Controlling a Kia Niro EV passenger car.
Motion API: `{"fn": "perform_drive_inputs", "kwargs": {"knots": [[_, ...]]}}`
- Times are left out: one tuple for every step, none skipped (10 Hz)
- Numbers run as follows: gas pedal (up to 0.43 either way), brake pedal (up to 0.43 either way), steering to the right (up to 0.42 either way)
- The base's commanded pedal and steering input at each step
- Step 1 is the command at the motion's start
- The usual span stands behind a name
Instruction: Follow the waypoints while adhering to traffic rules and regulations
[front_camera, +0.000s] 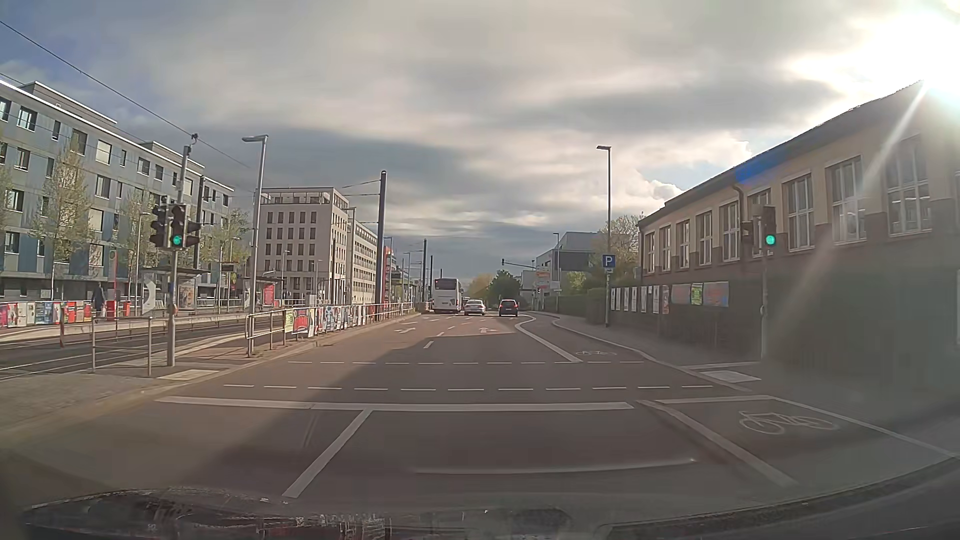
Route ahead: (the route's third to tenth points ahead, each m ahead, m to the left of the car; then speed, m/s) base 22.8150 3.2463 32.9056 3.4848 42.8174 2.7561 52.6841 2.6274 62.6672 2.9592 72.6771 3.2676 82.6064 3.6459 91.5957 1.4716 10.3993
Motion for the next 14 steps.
{"fn": "perform_drive_inputs", "kwargs": {"knots": [[0.020, 0.000, -0.018], [0.020, 0.000, -0.018], [0.028, 0.000, -0.019], [0.028, 0.000, -0.018], [0.028, 0.000, -0.017], [0.028, 0.000, -0.013], [0.028, 0.000, -0.010], [0.028, 0.000, -0.010], [0.028, 0.000, -0.009], [0.028, 0.000, -0.008], [0.028, 0.000, -0.004], [0.028, 0.000, 0.001], [0.028, 0.000, 0.006], [0.028, 0.000, 0.011]]}}
